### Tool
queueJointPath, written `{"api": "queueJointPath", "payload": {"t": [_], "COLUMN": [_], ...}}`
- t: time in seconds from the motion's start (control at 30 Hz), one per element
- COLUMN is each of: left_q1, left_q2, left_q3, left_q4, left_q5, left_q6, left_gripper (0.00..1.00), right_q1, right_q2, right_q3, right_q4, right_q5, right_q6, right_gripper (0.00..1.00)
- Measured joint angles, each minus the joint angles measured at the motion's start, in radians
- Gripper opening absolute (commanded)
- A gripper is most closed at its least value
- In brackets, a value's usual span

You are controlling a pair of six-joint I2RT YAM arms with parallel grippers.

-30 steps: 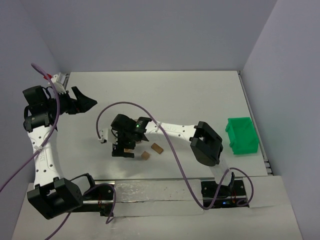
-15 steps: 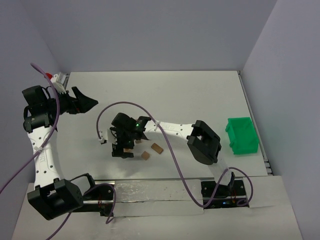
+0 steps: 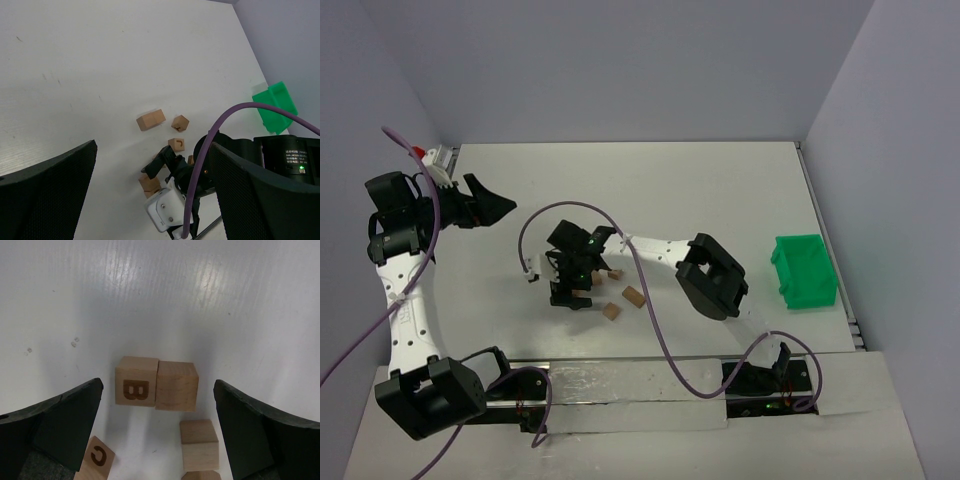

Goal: Build the wood block tower

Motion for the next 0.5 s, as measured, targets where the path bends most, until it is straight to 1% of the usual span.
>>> {"api": "queueJointPath", "payload": {"t": [0.5], "left_q1": [0.001], "left_q2": [0.022], "left_q3": [-0.019], "left_q4": [0.003], "left_q5": [-0.001], "left_q6": [0.001], "left_gripper": [0.99], "right_q1": [-0.004], "right_q2": [0.032], "right_q3": [0.052], "right_q4": [-0.043], "right_q5": [-0.008], "right_q6": [0.002], "right_gripper": [0.95]}}
